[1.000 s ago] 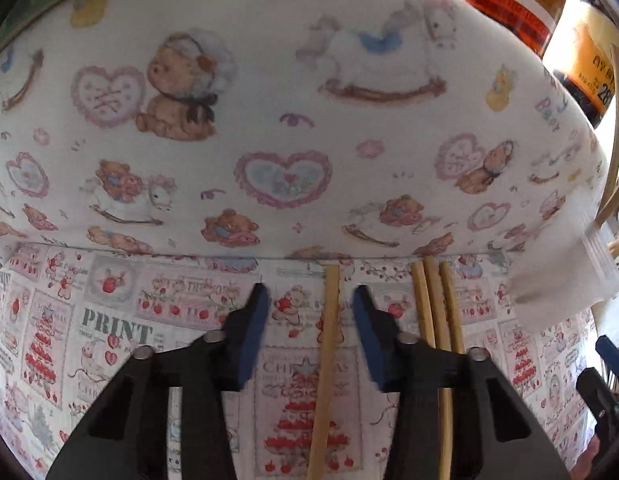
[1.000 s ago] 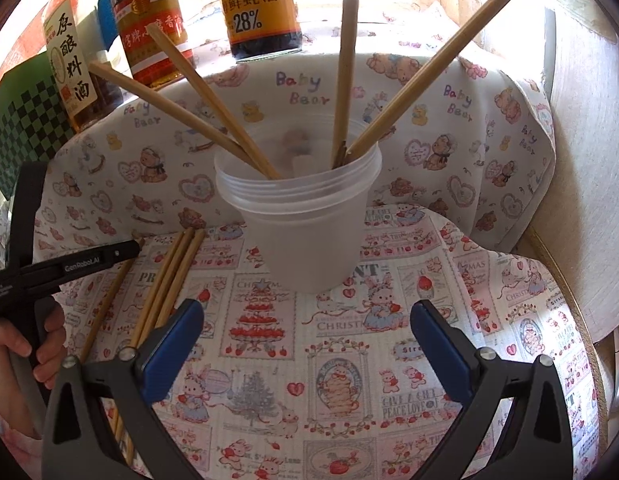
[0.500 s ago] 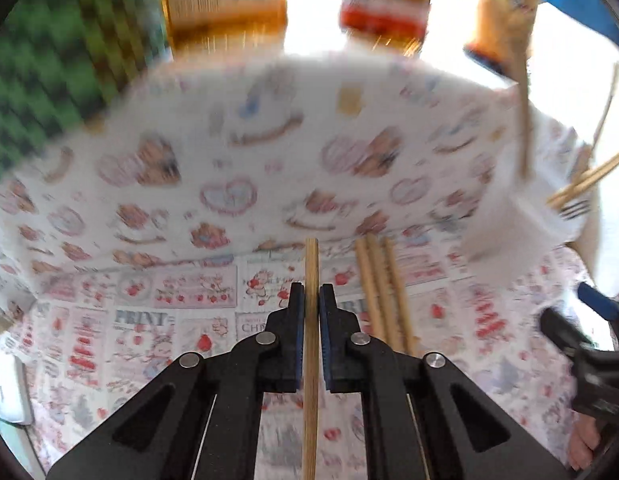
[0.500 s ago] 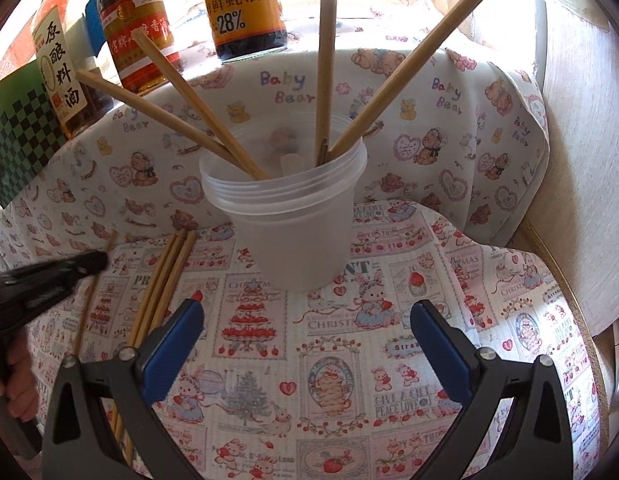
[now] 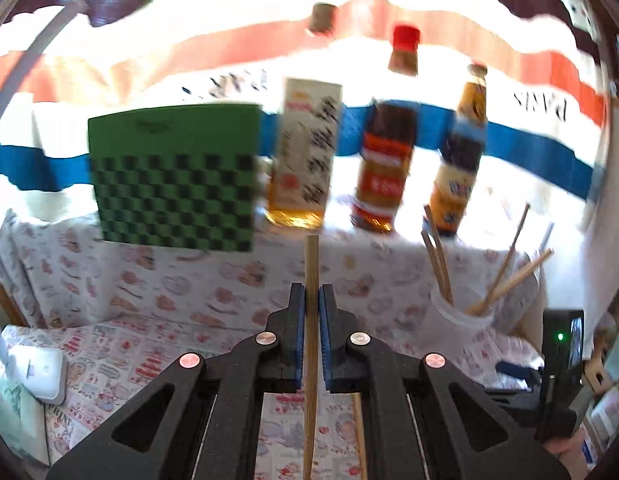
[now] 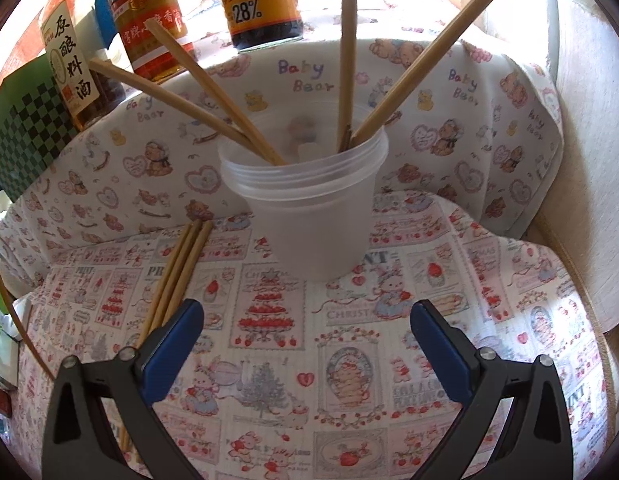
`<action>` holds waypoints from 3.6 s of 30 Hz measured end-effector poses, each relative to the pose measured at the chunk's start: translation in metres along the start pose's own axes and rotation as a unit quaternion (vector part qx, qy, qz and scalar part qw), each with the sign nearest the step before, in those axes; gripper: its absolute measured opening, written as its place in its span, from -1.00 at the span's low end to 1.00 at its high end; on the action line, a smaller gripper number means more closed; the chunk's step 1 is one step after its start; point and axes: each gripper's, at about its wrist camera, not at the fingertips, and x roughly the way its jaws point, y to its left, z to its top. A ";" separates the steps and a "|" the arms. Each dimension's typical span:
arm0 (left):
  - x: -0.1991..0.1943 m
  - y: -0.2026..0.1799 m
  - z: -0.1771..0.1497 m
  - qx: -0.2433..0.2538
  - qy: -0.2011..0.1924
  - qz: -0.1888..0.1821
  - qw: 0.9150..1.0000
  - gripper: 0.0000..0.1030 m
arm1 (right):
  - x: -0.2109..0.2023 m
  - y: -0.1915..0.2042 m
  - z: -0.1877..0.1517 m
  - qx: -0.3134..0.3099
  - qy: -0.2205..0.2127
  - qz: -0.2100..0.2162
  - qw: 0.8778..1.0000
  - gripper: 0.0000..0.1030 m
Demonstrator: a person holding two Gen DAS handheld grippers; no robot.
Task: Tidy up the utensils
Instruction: 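Lift the left gripper's chopstick while the right gripper closes on wooden chopsticks, then carry both held chopsticks up and over the clear cup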
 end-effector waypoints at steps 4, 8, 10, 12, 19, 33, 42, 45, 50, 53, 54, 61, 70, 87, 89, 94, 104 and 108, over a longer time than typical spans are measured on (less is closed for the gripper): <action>-0.004 0.012 -0.001 0.005 -0.039 0.020 0.999 -0.88 | -0.003 0.004 -0.001 -0.005 0.002 0.015 1.000 1.00; -0.005 0.016 -0.006 0.001 -0.060 0.041 0.997 -0.88 | -0.011 0.010 -0.004 -0.003 0.016 0.057 0.998 1.00; -0.009 0.021 -0.007 -0.008 -0.071 0.031 0.997 -0.88 | -0.016 0.018 -0.005 -0.021 0.007 0.066 0.998 1.00; -0.014 0.025 -0.007 -0.020 -0.079 0.023 0.996 -0.88 | -0.020 0.028 -0.007 -0.051 -0.008 0.038 0.998 0.97; -0.021 0.042 -0.005 -0.053 -0.093 0.022 0.994 -0.88 | -0.024 0.047 0.007 -0.061 -0.013 0.035 0.997 0.53; -0.031 0.066 -0.005 -0.093 -0.119 0.049 0.987 -0.88 | 0.062 0.106 0.040 -0.050 0.087 -0.002 0.995 -0.50; -0.030 0.077 -0.004 -0.118 -0.112 0.047 0.985 -0.88 | 0.093 0.108 0.042 -0.038 0.100 -0.004 0.994 -0.83; -0.031 0.077 -0.004 -0.117 -0.113 0.049 0.986 -0.88 | 0.100 0.115 0.044 -0.052 0.090 -0.012 0.995 -0.84; -0.031 0.076 -0.003 -0.109 -0.109 0.054 0.987 -0.88 | 0.099 0.115 0.043 -0.058 0.092 -0.003 0.994 -0.86; -0.032 0.073 -0.002 -0.110 -0.106 0.044 0.987 -0.88 | 0.078 0.122 0.041 -0.058 0.087 0.044 0.994 -0.88; -0.034 0.072 -0.002 -0.107 -0.106 0.043 0.988 -0.88 | 0.065 0.123 0.045 -0.063 0.074 0.053 0.994 -0.88; -0.042 0.056 -0.003 -0.083 -0.122 0.031 0.989 -0.88 | -0.054 0.113 0.074 -0.067 -0.041 0.151 0.985 -0.88; -0.045 0.021 -0.005 -0.032 -0.127 0.009 0.991 -0.88 | -0.150 0.080 0.085 -0.065 -0.182 0.132 0.972 -0.88; -0.017 -0.087 0.057 -0.031 -0.120 -0.086 0.988 -0.88 | -0.177 -0.034 0.109 0.055 -0.275 0.116 0.953 -0.88; -0.012 -0.100 0.063 -0.033 -0.136 -0.090 0.986 -0.88 | -0.171 -0.042 0.111 0.057 -0.268 0.114 0.955 -0.88; 0.009 -0.124 0.074 -0.035 -0.163 -0.088 0.982 -0.88 | -0.162 -0.055 0.114 0.067 -0.262 0.101 0.957 -0.88; 0.051 -0.124 0.058 -0.072 -0.138 -0.114 0.981 -0.88 | -0.132 -0.061 0.118 0.066 -0.222 0.091 0.969 -0.88; 0.065 -0.124 0.044 -0.068 -0.124 -0.101 0.985 -0.88 | -0.120 -0.054 0.120 0.053 -0.203 0.083 0.974 -0.88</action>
